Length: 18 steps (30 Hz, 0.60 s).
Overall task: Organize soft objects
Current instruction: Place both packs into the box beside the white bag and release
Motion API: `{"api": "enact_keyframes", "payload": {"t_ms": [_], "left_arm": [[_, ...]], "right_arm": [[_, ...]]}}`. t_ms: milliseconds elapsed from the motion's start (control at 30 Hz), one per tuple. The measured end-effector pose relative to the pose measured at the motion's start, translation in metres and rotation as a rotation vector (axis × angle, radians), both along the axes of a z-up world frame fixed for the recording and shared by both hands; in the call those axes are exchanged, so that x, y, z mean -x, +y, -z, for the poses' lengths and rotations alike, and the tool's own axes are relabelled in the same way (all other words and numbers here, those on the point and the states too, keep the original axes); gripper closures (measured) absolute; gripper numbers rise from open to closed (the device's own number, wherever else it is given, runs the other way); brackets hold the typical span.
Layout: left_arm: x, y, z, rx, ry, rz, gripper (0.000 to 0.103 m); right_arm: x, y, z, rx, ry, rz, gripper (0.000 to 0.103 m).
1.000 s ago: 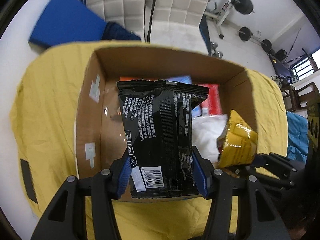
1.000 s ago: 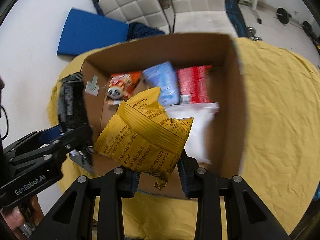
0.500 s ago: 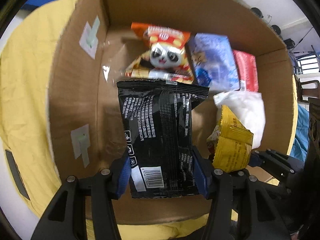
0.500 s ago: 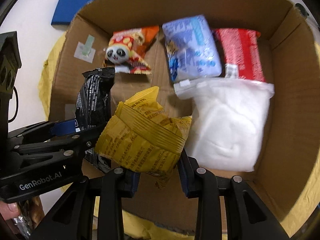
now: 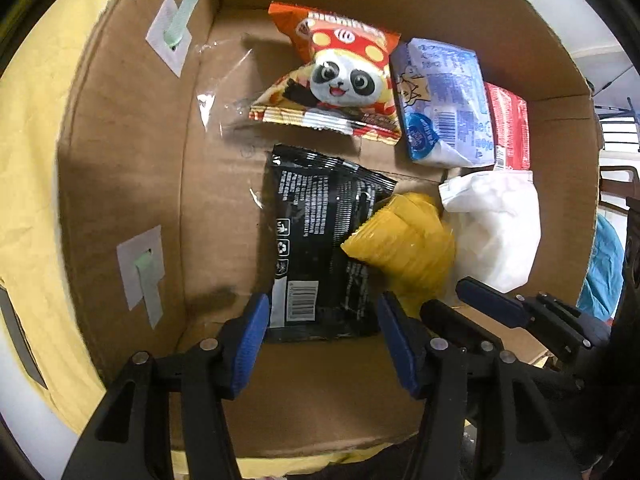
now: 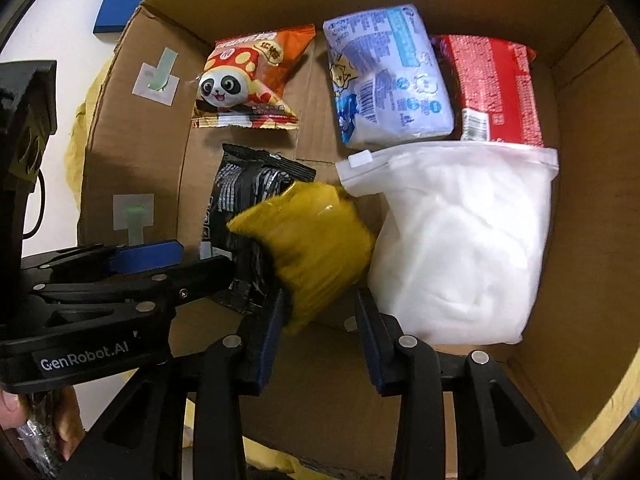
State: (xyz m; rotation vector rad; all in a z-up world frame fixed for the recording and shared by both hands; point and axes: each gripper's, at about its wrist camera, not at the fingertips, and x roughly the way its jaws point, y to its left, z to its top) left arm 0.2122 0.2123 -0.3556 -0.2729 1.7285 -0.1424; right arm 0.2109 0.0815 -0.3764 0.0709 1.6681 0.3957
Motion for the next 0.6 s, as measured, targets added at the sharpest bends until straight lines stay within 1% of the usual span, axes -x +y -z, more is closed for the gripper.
{"api": "enact_keyframes", "payload": {"t_ms": [133,200,267,300,333,433,533,600], "left_arm": [[0.001,-0.001,-0.011,-0.021,-0.026,0.008,0.049],[0.001,-0.011,-0.021,-0.032,-0.046,0.009,0.048],[0.000,-0.016,-0.030,-0.047,-0.063,0.007,0.046],[0.000,-0.017,-0.034,-0.050,-0.076,0.005,0.042],[0.003,-0.016,-0.039,-0.058,-0.095,-0.001,0.042],[0.004,-0.010,-0.049,-0.073,-0.134,-0.007,0.042],[0.005,-0.010,-0.062,-0.100,-0.181,-0.009,0.042],[0.011,-0.007,-0.072,-0.114,-0.210,-0.005,0.041]], "right_arm": [[-0.003,-0.003,-0.003,0.019,-0.010,-0.002,0.063],[-0.006,-0.009,-0.007,0.033,-0.013,-0.001,0.062],[-0.007,-0.013,-0.010,0.043,-0.018,0.003,0.062],[-0.007,-0.015,-0.012,0.046,-0.020,0.004,0.060],[-0.008,-0.018,-0.013,0.048,-0.024,0.008,0.059],[-0.008,-0.026,-0.025,0.068,-0.044,0.013,0.053],[-0.001,-0.032,-0.039,0.098,-0.083,0.022,0.051],[-0.002,-0.039,-0.045,0.100,-0.091,0.036,0.050]]}}
